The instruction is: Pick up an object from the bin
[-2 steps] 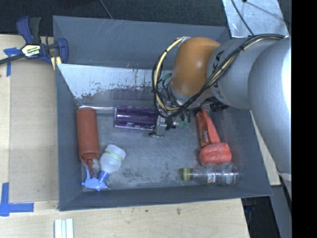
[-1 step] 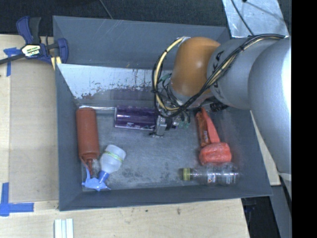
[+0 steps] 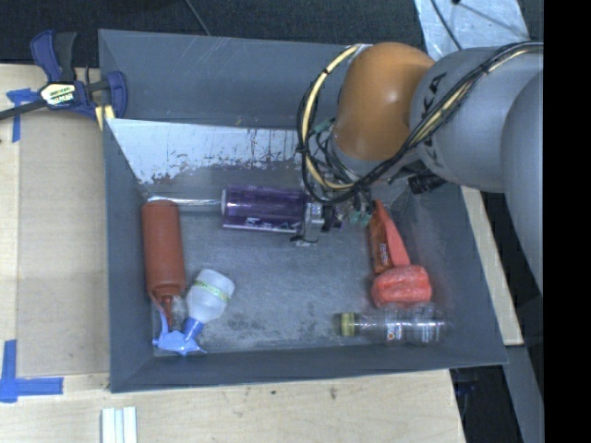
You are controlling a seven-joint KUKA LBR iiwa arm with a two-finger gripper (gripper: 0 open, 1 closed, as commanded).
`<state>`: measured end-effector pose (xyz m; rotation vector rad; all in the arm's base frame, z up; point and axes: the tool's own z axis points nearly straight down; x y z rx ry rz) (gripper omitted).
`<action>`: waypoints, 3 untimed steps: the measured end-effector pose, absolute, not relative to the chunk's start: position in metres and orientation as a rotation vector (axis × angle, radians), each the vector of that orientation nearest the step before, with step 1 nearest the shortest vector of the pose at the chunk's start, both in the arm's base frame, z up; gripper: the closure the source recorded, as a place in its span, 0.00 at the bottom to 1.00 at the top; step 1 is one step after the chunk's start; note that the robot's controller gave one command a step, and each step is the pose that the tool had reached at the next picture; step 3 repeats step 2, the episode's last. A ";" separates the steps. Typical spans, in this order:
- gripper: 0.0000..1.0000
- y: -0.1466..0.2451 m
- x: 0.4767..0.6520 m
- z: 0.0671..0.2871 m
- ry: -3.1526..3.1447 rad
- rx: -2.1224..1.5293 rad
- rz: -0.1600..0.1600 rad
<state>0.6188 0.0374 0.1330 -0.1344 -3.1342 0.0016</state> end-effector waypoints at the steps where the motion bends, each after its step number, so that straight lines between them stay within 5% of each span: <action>1: 1.00 0.039 0.620 0.185 -3.147 -0.103 0.000; 2: 1.00 0.015 0.613 0.249 -3.140 0.032 0.000; 3: 1.00 0.015 0.613 0.249 -3.140 0.032 0.000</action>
Offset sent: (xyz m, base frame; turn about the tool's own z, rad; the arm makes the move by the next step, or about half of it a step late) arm -0.0103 -0.0456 0.1805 -0.1811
